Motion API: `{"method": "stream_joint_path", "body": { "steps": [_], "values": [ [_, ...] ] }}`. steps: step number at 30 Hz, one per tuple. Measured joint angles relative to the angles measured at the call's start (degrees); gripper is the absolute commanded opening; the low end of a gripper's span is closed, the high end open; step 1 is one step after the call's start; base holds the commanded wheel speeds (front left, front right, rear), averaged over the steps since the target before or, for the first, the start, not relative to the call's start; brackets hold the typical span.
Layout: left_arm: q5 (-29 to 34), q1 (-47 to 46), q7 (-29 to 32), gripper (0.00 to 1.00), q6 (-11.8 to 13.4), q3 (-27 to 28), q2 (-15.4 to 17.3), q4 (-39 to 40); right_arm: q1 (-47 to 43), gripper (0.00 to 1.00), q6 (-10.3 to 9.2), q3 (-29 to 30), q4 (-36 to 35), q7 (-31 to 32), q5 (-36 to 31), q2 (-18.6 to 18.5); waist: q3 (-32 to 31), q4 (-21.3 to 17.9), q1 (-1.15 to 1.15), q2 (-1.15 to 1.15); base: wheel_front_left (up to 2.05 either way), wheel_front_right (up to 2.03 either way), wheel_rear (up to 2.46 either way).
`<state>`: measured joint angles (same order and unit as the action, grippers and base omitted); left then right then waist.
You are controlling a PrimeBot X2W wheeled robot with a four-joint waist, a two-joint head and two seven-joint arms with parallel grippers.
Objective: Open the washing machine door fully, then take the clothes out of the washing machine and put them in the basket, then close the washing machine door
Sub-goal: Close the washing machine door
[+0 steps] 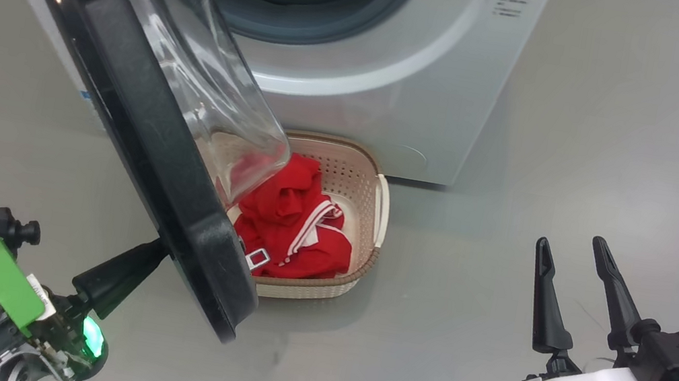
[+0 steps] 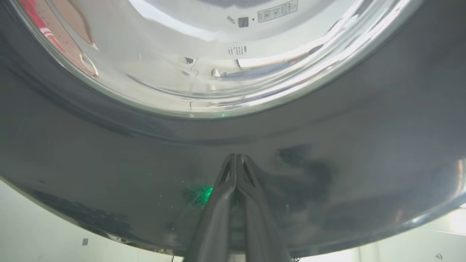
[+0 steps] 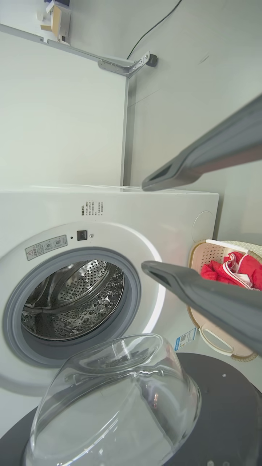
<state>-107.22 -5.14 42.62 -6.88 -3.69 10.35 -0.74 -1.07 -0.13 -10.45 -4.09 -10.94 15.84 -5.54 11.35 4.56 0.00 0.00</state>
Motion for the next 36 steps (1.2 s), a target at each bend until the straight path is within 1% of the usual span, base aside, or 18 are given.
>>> {"method": "stream_joint_path", "body": {
  "steps": [9, 12, 13, 14, 21, 24, 26, 31, 36],
  "values": [
    [2.5, -2.4, -2.3, 0.0, 0.0, 0.2, -1.3, -2.1, 0.6, 1.0, 0.03, -0.2, 1.4, -0.7, 0.5, 0.2, 0.0, -4.9, 0.0, 0.0, 0.0, 0.0, 0.0],
    [2.6, -3.4, -2.9, 0.0, 0.0, 0.2, -1.9, -2.6, 0.6, 1.0, 0.04, -0.5, 1.8, -1.0, 0.9, 0.3, 0.0, -6.5, 0.0, 0.0, 0.0, 0.0, 0.0],
    [2.6, -3.4, -2.9, 0.0, 0.0, 0.2, -1.9, -2.6, 0.6, 1.0, 0.04, -0.5, 1.8, -1.0, 0.9, 0.3, 0.0, -6.5, 0.0, 0.0, 0.0, 0.0, 0.0],
    [2.6, -4.5, -3.5, 0.0, 0.0, 0.3, -2.4, -3.0, 0.6, 1.0, 0.07, -0.8, 1.9, -1.0, 0.9, 0.3, 0.1, -7.5, 0.0, 0.0, 0.0, 0.0, 0.0],
    [3.1, -7.4, -5.4, 0.0, 0.0, 0.8, -2.7, -4.2, 0.7, 1.0, 0.56, -1.3, 2.0, -1.1, 1.0, 0.5, 0.6, -10.3, 0.0, 0.0, 0.0, 0.0, 0.0],
    [4.9, -9.6, -6.7, 0.0, 0.0, 1.7, -2.9, -4.6, 1.0, 1.0, 0.56, -1.4, 2.0, -1.2, 1.1, 0.6, 1.3, -11.6, 0.0, 0.0, 0.0, 0.0, 0.0],
    [5.1, -12.3, -8.4, 0.0, 0.0, 3.3, -3.4, -5.0, 1.6, 1.0, 0.58, -1.4, 2.0, -1.5, 1.3, 0.7, 2.1, -12.8, 0.0, 0.0, 0.0, 0.0, 0.0],
    [5.2, -16.1, -10.3, 0.0, 0.0, 5.2, -3.7, -5.4, 2.4, 1.0, 0.67, -1.6, 2.0, -1.6, 1.4, 1.0, 3.5, -14.3, 0.0, 0.0, 0.0, 0.0, 0.0],
    [6.0, -20.1, -11.5, 0.0, 0.0, 5.5, -3.3, -6.4, 3.7, 1.0, 1.19, -1.9, 2.0, -1.8, 1.8, 1.3, 5.3, -16.2, 0.0, 0.0, 0.0, 0.0, 0.0]
  ]
}}
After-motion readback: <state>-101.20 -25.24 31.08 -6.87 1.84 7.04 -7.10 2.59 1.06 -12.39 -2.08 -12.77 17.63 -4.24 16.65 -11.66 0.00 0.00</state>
